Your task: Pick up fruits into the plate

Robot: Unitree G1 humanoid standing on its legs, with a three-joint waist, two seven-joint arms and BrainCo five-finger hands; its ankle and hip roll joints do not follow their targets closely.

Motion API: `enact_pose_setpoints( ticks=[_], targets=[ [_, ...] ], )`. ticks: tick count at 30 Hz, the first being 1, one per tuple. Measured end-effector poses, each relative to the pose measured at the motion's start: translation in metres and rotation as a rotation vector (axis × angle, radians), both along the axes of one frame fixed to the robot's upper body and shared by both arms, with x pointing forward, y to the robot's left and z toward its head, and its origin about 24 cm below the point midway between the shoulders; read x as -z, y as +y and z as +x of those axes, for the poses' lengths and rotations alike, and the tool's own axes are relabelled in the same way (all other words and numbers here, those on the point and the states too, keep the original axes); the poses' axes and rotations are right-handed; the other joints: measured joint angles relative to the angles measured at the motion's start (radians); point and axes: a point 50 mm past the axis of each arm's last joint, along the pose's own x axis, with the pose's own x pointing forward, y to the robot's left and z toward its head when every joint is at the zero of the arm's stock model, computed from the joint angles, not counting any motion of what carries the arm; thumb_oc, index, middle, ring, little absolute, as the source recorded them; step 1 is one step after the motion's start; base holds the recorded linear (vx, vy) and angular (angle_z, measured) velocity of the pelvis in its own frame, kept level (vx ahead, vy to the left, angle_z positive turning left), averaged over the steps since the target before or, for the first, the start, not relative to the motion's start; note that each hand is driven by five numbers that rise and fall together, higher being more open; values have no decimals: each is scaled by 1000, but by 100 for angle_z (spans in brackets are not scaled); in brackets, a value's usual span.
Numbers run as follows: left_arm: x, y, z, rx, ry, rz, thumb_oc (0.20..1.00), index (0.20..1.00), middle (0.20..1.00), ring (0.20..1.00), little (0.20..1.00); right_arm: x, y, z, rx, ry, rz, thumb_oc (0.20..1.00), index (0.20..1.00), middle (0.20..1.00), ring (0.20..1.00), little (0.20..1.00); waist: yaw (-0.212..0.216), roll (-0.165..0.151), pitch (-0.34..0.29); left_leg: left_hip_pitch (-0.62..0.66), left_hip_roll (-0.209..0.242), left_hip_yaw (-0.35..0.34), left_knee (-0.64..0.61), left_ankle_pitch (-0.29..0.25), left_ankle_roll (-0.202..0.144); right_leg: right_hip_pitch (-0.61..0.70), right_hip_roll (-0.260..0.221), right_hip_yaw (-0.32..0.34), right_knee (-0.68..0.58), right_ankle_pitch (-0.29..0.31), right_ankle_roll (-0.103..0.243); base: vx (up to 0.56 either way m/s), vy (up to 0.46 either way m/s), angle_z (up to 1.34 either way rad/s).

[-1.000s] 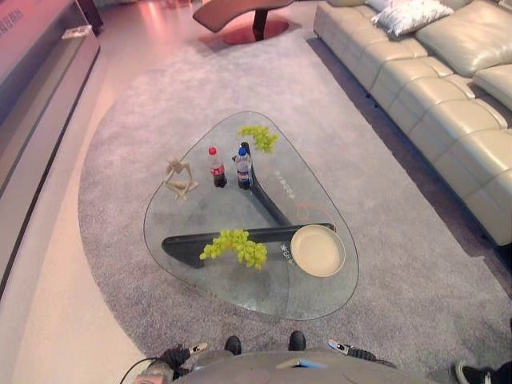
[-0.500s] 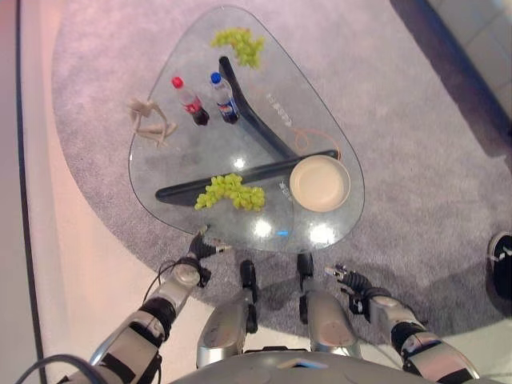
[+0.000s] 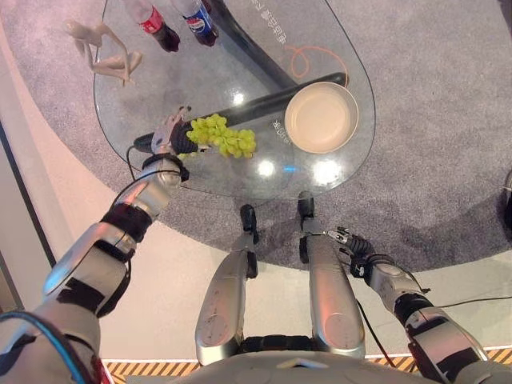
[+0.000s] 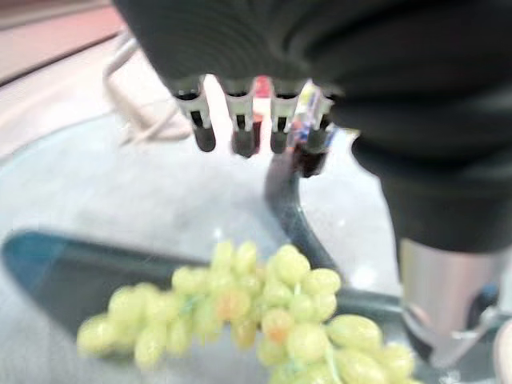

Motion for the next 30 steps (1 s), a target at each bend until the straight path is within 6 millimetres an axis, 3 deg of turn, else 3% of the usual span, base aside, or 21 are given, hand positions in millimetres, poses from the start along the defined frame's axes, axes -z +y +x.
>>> enact_pose_setpoints(
  ticks=[2, 4, 9, 12, 17, 21, 30],
  targets=[
    [-21, 0, 5, -46, -57, 88, 1000, 1000, 1000, 1000, 1000, -2, 0, 2, 10, -19, 11, 1000, 1000, 1000, 1000, 1000, -12, -8, 4, -47, 3, -3, 14, 6, 0, -47, 1, 0, 17, 0, 0, 0, 0, 0],
    [-15, 5, 5, -83, -41, 145, 1000, 1000, 1000, 1000, 1000, -1, 0, 1, 16, -18, 16, 1000, 1000, 1000, 1000, 1000, -34, -11, 3, -59, 5, -8, 24, 6, -1, -56, 2, 0, 22, 0, 0, -3, -17, -2],
    [-13, 11, 5, -125, -30, 206, 1000, 1000, 1000, 1000, 1000, -3, 0, 3, 24, -40, 27, 1000, 1000, 1000, 1000, 1000, -41, -18, 4, -97, 6, -8, 29, 7, -1, -100, 4, 1, 35, 1, 0, -1, -4, -1],
    [-10, 25, 7, -208, 7, 260, 1000, 1000, 1000, 1000, 1000, -8, 10, 9, 7, -82, 66, 1000, 1000, 1000, 1000, 1000, -48, -36, 5, -163, 5, -5, 72, -2, -3, -152, 7, 5, 49, 1, -1, 0, 0, 0],
    [-1, 27, 7, -222, 61, 355, 1000, 1000, 1000, 1000, 1000, -10, 24, 13, -16, -108, 101, 1000, 1000, 1000, 1000, 1000, -54, -49, 6, -206, 3, 0, 122, -28, 5, -175, 6, 13, 54, 8, -9, 1, 12, -2],
    [-4, 35, 8, -278, 100, 416, 1000, 1000, 1000, 1000, 1000, -14, 30, 17, -32, -137, 118, 1000, 1000, 1000, 1000, 1000, -59, -70, 3, -242, 2, 14, 170, -56, 13, -204, 6, 35, 71, 8, -9, 3, 21, -11],
    [-14, 53, 8, -386, 69, 443, 1000, 1000, 1000, 1000, 1000, -20, 33, 21, -10, -179, 167, 1000, 1000, 1000, 1000, 1000, -84, -86, 1, -334, 5, 27, 245, -85, 22, -276, 10, 50, 89, 14, 0, -8, 21, -5]
  ],
)
